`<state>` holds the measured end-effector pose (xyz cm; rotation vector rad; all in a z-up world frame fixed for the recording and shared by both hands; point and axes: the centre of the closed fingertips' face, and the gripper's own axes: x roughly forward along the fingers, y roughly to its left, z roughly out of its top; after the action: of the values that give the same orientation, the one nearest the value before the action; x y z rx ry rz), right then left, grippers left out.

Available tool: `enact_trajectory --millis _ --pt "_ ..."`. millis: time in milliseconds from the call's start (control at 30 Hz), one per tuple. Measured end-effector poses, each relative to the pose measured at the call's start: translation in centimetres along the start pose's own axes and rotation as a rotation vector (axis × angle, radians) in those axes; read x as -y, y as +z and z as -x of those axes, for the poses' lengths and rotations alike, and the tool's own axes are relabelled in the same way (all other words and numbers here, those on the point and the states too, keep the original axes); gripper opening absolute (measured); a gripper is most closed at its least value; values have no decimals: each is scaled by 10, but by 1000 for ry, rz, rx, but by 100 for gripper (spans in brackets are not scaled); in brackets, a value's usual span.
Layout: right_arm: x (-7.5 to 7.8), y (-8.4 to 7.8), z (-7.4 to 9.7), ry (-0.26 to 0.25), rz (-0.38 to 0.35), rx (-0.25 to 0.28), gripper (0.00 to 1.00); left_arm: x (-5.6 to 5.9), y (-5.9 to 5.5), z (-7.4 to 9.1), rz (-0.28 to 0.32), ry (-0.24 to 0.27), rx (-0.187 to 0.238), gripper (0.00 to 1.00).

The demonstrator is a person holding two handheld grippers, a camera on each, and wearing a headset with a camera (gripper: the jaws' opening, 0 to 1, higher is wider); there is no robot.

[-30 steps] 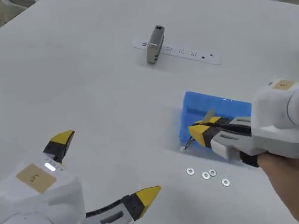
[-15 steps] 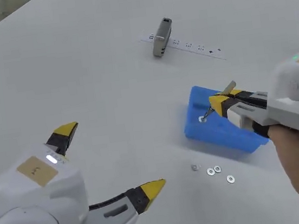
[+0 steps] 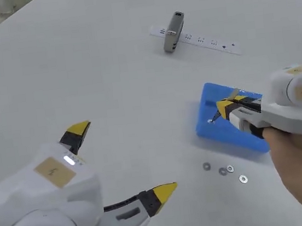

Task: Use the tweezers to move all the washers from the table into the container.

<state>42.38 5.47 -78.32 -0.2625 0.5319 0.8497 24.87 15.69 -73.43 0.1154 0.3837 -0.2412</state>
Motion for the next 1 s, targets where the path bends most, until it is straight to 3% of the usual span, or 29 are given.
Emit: enact_trajectory --millis 567,700,833,1000 --pt "-2 -14 -11 1 -15 -25 2 -3 -4 -1 -14 9 -21 97" --pt "1 -14 -11 -2 -50 -32 3 -2 -4 -1 -19 10 -23 97" --pt "3 -6 -5 -6 -57 -11 3 -3 -5 -1 -20 13 -26 97" --pt "-2 12 14 4 -53 36 3 -3 -4 0 -22 14 -23 97"
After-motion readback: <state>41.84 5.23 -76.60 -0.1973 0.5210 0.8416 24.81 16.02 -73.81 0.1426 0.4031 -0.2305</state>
